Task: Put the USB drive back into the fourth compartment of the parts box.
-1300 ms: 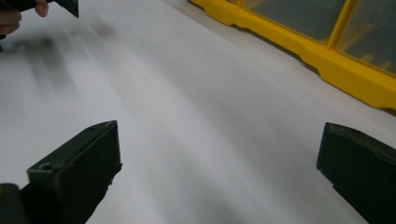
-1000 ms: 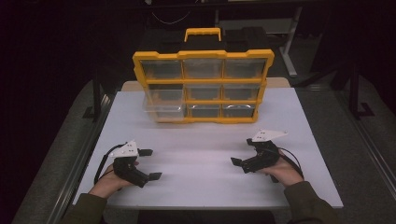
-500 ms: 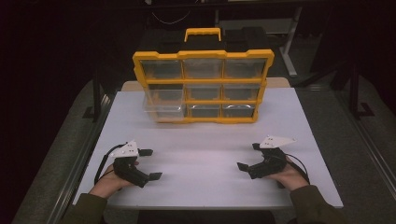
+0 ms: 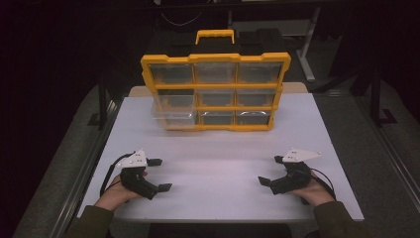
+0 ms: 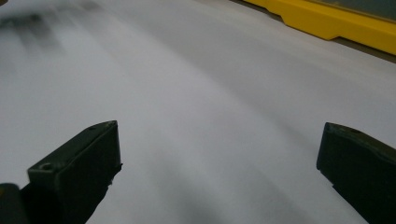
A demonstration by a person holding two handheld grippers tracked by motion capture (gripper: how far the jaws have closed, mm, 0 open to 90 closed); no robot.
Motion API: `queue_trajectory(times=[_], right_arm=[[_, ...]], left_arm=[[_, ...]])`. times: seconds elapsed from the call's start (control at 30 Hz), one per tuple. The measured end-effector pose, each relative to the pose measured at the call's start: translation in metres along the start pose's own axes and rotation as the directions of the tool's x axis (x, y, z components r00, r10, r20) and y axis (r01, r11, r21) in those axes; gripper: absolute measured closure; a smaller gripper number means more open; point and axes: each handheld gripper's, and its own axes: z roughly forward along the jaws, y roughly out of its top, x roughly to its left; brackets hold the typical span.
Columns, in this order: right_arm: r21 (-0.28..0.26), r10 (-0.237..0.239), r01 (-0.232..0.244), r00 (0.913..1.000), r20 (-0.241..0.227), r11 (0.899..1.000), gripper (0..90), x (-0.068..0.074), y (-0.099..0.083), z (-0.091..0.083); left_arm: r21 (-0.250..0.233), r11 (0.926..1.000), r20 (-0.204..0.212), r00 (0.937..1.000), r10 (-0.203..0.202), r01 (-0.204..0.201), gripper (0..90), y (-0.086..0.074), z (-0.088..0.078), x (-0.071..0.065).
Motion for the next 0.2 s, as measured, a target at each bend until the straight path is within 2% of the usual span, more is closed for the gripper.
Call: queue_trajectory(times=[0.2], right_arm=[[0.005, -0.006, 0.006, 1.0, 0.001, 1.0, 0.0, -0.0002, -0.0005, 0.0008]], left_arm=[[0.0, 1.0, -0.002, 1.0, -0.002, 0.002, 0.0, -0.0003, 0.0002, 0.0004]])
